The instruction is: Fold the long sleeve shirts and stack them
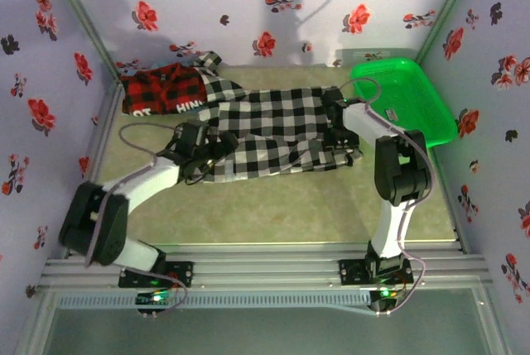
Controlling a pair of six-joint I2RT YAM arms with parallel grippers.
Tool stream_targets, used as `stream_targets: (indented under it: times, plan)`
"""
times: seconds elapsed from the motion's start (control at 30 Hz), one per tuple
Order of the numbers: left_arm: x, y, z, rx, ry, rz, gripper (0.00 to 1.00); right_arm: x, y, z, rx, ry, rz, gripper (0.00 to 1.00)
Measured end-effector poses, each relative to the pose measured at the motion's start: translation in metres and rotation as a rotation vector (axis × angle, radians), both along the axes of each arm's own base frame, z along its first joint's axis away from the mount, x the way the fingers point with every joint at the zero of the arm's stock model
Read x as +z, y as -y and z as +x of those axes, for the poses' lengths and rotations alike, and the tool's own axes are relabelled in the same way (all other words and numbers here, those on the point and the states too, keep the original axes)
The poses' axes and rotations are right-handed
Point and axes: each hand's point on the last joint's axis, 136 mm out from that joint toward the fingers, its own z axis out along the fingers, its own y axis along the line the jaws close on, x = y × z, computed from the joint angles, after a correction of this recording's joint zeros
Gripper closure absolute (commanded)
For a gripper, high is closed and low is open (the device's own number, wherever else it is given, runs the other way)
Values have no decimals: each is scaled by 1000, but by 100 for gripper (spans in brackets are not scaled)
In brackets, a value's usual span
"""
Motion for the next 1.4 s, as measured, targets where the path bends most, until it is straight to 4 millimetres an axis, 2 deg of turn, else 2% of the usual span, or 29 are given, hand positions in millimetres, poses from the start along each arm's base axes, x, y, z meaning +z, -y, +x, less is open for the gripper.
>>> stream_targets:
  times: [0.1, 0.13, 0.2, 0.3, 0.43, 0.5, 0.57, 0.73, 0.77, 0.83, 1.0, 1.17, 1.23, 1.33, 1.4]
  plan:
    - [39, -10, -1, 1, 59, -15, 4, 13, -9, -7, -10, 32, 70, 35]
    - [46, -13, 0, -4, 63, -7, 5, 18, -15, -8, -6, 43, 101, 37]
    - [46, -14, 2, -19, 43, 17, 9, 24, -28, -6, 4, 63, 156, 40]
    - [18, -9, 6, -67, -40, 69, 15, 16, -42, -1, -8, 56, 197, 45]
    - [-42, -7, 3, -122, -193, 164, 21, -17, -48, 4, -66, 10, 209, 49]
    - [-64, -9, 0, -133, -248, 199, 21, -31, -48, 3, -99, -7, 209, 50]
    - [-76, -14, -4, -138, -282, 234, 21, -41, -48, -1, -131, -12, 212, 50]
    - [-91, -28, -16, -120, -316, 290, 21, -42, -48, -12, -193, 48, 200, 50]
    - [-96, -32, -22, -117, -328, 301, 21, -43, -47, -18, -207, 58, 201, 49]
    - [-93, -37, -30, -106, -310, 299, 21, -43, -46, -33, -231, 70, 204, 49]
    - [-95, -56, -76, -71, -323, 274, 20, -44, -50, -92, -256, 71, 204, 46]
    - [-90, -66, -127, -51, -356, 226, 18, -45, -58, -151, -261, 63, 210, 43]
    - [-81, -68, -141, -45, -360, 200, 15, -44, -55, -172, -276, 52, 215, 41]
    - [-58, -67, -148, -29, -334, 151, 11, -38, -36, -202, -314, 20, 192, 34]
    - [-30, -64, -146, -20, -306, 120, 8, -21, -28, -209, -319, 32, 195, 27]
